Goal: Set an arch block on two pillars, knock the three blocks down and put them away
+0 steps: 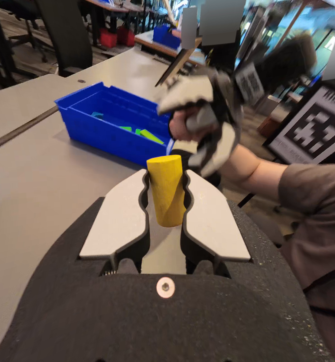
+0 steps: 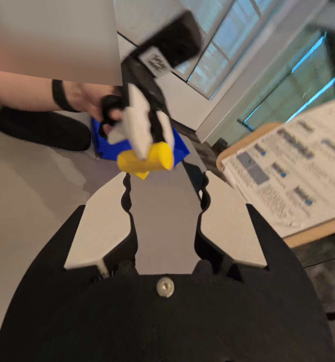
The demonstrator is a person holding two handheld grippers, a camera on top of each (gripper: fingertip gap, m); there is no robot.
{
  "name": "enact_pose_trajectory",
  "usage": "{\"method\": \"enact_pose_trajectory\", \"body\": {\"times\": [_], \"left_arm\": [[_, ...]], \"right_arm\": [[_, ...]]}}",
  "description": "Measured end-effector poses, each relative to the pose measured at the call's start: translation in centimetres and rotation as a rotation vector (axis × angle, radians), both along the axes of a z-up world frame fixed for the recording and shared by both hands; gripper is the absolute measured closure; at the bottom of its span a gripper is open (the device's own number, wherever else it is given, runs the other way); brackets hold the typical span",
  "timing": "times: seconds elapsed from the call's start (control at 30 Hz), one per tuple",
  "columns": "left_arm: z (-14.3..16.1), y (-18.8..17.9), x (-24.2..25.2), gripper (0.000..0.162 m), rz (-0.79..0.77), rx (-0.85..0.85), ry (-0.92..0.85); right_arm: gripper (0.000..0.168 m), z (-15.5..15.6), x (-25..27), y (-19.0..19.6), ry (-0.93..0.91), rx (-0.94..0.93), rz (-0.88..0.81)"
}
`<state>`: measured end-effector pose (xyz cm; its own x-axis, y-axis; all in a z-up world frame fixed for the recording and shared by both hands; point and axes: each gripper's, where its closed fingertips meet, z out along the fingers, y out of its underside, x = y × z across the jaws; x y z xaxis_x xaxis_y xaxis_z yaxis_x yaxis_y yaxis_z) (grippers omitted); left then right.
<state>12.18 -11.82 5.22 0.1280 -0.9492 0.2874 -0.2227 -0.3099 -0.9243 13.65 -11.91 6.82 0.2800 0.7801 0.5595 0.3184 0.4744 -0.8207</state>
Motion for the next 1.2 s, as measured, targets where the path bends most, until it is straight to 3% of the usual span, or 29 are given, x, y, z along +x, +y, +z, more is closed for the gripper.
{"method": "enact_pose_trajectory", "body": {"times": [0.1, 0.17, 0.23, 0.3, 0.47, 0.57, 0.63, 0.73, 0.83, 1.03, 1.2], "left_arm": [[0.8, 0.1, 1.3, 0.129, -0.023, -0.164, -0.095], [1.0, 0.4, 1.8, 0.129, -0.022, -0.213, -0.129], [1.0, 0.4, 2.0, 0.129, -0.031, -0.257, -0.154], [1.0, 0.2, 2.2, 0.129, -0.056, -0.288, -0.167], [0.7, 0.5, 1.6, 0.129, -0.056, -0.254, -0.160], [-1.1, 2.5, -0.8, 0.106, 0.081, -0.114, 0.034], [-3.3, 4.3, -3.8, 0.108, 0.194, 0.003, 0.257], [-6.5, 6.7, -9.3, 0.113, 0.341, 0.112, 0.617], [-8.5, 7.5, -12.8, 0.117, 0.397, 0.076, 0.819], [-12.8, 9.3, -17.0, 0.122, 0.463, -0.023, 1.125], [-15.2, 10.6, -18.9, 0.115, 0.507, -0.008, 1.312]], "right_arm": [[0.092, -0.8, -2.2, -1.1, -0.046, 0.252, -0.059], [0.088, -1.1, -2.8, -0.9, -0.044, 0.307, -0.114], [0.083, -1.2, -2.9, 0.1, -0.042, 0.332, -0.182], [0.096, -0.8, -2.6, 0.7, -0.018, 0.354, -0.231], [0.096, -0.8, -1.8, 1.2, -0.030, 0.245, -0.200], [0.096, 0.2, 3.2, 4.2, -0.076, 0.192, -0.338], [0.096, -0.9, 9.3, 7.9, -0.148, -0.009, -0.473], [0.096, -6.5, 20.0, 12.5, -0.311, -0.421, -0.686], [0.096, -12.6, 28.3, 13.9, -0.532, -0.663, -0.907], [0.095, -19.2, 31.6, 14.2, -0.628, -0.904, -1.035], [0.093, -18.4, 31.8, 15.6, -0.535, -0.820, -1.086]]}}
